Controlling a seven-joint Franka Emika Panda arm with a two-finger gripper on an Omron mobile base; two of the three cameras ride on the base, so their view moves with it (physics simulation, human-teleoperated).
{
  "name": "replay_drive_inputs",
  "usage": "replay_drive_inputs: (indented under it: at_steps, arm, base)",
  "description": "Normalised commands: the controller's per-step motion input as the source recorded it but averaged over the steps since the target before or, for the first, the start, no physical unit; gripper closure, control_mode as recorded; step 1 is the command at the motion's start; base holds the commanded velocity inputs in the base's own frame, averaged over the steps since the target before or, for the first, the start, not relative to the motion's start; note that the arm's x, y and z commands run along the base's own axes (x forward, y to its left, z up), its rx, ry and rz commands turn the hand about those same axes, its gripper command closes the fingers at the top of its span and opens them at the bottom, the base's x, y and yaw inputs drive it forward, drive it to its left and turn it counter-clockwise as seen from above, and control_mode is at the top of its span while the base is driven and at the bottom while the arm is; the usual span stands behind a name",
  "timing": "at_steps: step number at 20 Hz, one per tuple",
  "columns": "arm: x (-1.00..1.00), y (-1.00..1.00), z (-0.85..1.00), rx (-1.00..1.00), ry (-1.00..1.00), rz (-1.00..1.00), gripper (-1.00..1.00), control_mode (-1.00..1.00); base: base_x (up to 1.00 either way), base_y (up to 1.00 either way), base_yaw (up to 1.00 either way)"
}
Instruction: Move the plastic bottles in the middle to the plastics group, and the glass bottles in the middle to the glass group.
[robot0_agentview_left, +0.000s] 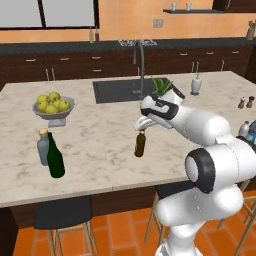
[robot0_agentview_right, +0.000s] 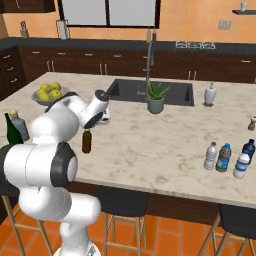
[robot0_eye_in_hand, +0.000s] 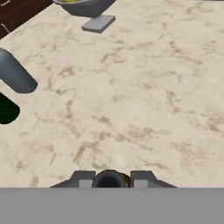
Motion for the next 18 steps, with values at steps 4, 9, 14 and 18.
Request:
replay_drive_inputs:
  at_steps: [4,9,14,18]
  arm:
    - [-0.29,1.00,0.13,0.00,0.00,0.25,1.00,-1.00]
    - [-0.27,1.00,0.02,0.01,0.00,0.25,1.00,-1.00]
    - [-0.09,1.00,-0.01,0.01,0.00,0.23,1.00,-1.00]
    - [-0.01,0.89,-0.01,0.01,-0.03,0.25,1.00,-1.00]
  base:
    - [0.00,0.00,0.00]
    - [0.00,0.00,0.00]
    - [0.00,0.00,0.00]
    - [0.00,0.00,0.00]
